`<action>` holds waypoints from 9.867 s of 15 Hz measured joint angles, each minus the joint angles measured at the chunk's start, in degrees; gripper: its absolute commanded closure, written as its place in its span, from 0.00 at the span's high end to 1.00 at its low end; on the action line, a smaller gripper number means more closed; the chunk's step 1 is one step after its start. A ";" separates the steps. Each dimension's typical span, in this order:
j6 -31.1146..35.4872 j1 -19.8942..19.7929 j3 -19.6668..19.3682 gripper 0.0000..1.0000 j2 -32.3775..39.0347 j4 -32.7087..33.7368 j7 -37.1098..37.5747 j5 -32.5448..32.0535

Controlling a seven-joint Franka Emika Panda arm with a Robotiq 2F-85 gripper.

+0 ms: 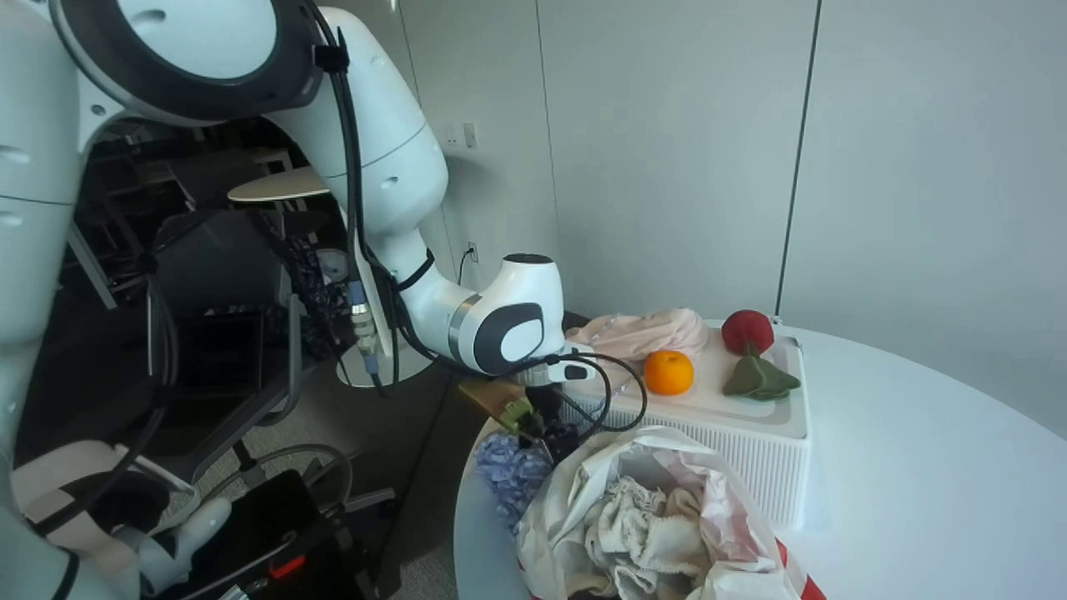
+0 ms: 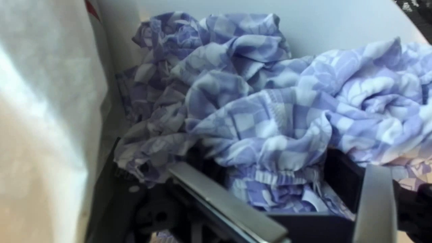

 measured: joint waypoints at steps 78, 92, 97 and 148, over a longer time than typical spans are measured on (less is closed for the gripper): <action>86.29 26.85 15.52 0.04 -41.27 -28.16 -34.06 119.89; 85.47 2.06 20.63 0.03 -57.62 -28.29 -58.44 118.54; 82.17 -1.45 23.10 0.03 -58.08 -28.30 -60.69 112.69; 66.78 -21.43 -2.18 0.99 4.61 -28.60 8.14 14.45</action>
